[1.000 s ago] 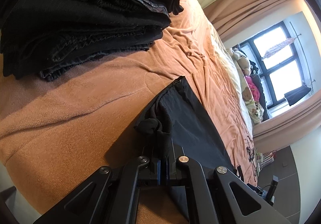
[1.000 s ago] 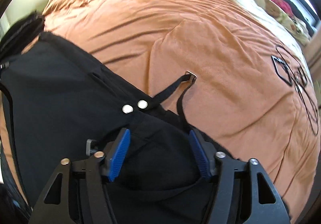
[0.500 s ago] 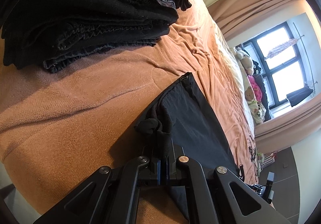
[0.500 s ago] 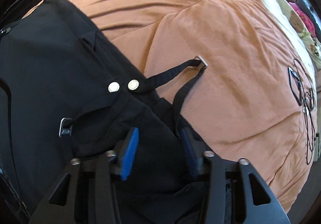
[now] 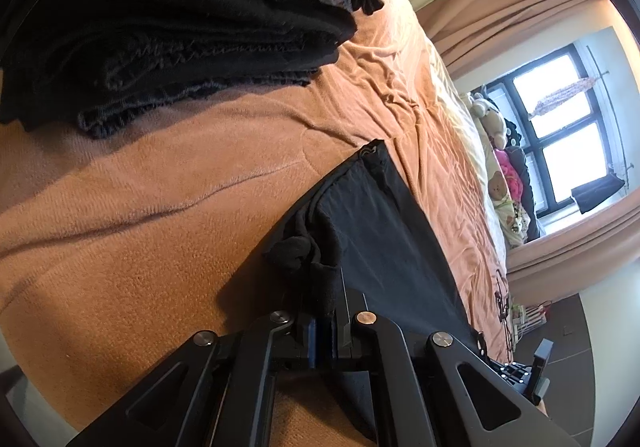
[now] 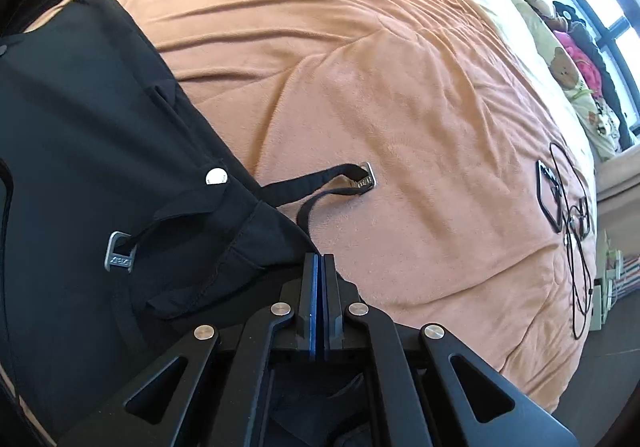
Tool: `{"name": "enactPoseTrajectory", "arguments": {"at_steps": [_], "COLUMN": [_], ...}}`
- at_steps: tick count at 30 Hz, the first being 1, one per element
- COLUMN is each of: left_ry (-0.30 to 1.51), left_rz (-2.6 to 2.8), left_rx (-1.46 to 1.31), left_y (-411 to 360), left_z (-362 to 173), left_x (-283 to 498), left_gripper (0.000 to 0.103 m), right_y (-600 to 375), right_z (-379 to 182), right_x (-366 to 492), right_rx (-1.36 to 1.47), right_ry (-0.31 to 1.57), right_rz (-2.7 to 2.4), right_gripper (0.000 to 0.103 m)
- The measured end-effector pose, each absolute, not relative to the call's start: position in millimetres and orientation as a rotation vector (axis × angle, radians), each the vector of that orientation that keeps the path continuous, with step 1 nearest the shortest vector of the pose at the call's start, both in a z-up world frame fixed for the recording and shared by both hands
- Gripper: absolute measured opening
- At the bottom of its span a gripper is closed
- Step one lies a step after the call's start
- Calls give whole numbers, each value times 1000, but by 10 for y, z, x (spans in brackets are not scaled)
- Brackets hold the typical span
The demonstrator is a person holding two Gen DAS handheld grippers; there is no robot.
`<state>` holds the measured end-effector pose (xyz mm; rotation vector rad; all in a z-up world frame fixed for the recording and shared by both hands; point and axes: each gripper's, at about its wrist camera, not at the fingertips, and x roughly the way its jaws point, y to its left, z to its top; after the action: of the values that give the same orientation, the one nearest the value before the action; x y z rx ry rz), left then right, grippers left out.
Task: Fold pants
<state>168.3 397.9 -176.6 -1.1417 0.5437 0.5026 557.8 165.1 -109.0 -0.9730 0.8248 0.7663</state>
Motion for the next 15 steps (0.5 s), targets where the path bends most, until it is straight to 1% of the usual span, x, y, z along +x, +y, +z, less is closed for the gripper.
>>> {"name": "enactPoseTrajectory", "arguments": {"at_steps": [2,4,6,7,13,14,15], "left_ry": [547,556,566,564,556,557,555], "left_rz": [501,500,502,498,488,493,498], "left_rx": [-1151,-1159,-1177,-1190,-1178,-1173,-1170], "left_y": [3973,3966,3959,3950,3912,3924,3934], "left_z": [-1788,-1811,-1863,-1889,-1967,-1961,-1953], "left_x": [1669,1660,1646,1636,1672,1680,1684], "left_gripper": [3,8,25,27,28,26,18], "right_y": [1662,1668,1673,1674,1642,1641,1643], "right_z": [-1146,-1207,-1239,-1255,-1235,-1229,-1212], "right_x": [5604,5621,5632,5634,5648,5653,5644], "right_rx": [-960,-939,-914,-904,-821,-811,-798], "right_ry": [829,828,831,828,828,834,837], "right_rz": [749,729,713,705,646,637,626], "right_gripper": [0,0,0,0,0,0,0]}}
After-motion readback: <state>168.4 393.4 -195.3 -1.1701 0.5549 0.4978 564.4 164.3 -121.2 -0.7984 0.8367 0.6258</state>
